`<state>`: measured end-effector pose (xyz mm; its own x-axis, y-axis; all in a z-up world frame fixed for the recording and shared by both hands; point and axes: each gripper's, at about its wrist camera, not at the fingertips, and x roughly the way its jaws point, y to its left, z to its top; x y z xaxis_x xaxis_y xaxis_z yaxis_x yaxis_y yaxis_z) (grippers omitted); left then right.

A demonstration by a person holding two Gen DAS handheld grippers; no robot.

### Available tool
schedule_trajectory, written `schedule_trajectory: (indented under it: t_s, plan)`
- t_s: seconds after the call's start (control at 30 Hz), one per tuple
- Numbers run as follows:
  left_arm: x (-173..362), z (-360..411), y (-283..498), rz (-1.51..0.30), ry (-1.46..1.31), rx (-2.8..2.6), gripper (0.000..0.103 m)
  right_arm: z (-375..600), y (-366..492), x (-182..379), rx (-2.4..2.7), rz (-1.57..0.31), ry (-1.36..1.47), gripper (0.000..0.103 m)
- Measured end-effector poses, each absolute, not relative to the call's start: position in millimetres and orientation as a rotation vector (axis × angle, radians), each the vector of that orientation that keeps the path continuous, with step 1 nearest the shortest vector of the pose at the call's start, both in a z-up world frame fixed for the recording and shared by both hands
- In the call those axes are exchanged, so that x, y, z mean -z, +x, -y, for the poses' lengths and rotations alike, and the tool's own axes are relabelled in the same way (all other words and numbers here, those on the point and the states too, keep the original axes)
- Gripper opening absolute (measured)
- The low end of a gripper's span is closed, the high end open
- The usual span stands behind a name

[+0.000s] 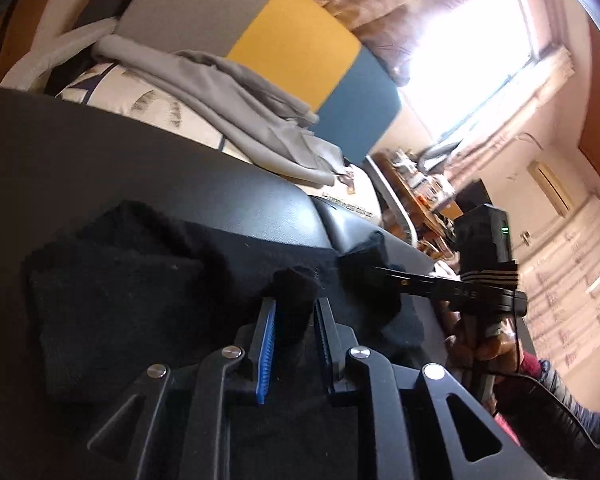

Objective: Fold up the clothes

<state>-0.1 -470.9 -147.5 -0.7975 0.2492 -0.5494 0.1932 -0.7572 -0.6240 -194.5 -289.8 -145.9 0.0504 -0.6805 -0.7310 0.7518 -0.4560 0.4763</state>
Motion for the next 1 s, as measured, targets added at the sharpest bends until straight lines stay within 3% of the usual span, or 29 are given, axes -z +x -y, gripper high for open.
schedule_trajectory:
  t_s: [0.23, 0.27, 0.3, 0.37, 0.6, 0.73, 0.9, 1.0]
  plan:
    - [158, 450, 37, 1.023, -1.060, -2.703, 0.018, 241, -140, 138, 1.589, -0.201, 1.094, 0.009]
    - [160, 448, 44, 1.044, -1.065, -2.694, 0.018, 236, -138, 142, 1.575, -0.191, 1.115, 0.019]
    - [161, 447, 52, 1.065, -1.070, -2.685, 0.018, 228, -139, 147, 1.578, -0.172, 1.145, 0.036]
    - [163, 447, 69, 1.113, -1.062, -2.675, 0.018, 210, -139, 157, 1.584, -0.130, 1.200, 0.048]
    - [150, 462, 90, 1.202, -0.978, -2.753, 0.018, 162, -133, 151, 1.704, 0.042, 1.200, 0.048]
    - [142, 463, 59, 1.153, -0.973, -2.784, 0.018, 185, -126, 131, 1.718, 0.057, 1.122, 0.047]
    - [146, 443, 11, 1.037, -1.050, -2.784, 0.018, 238, -120, 146, 1.682, -0.034, 1.131, 0.047]
    - [170, 437, -8, 0.962, -1.270, -2.801, 0.018, 248, -125, 166, 1.755, -0.141, 1.184, 0.043]
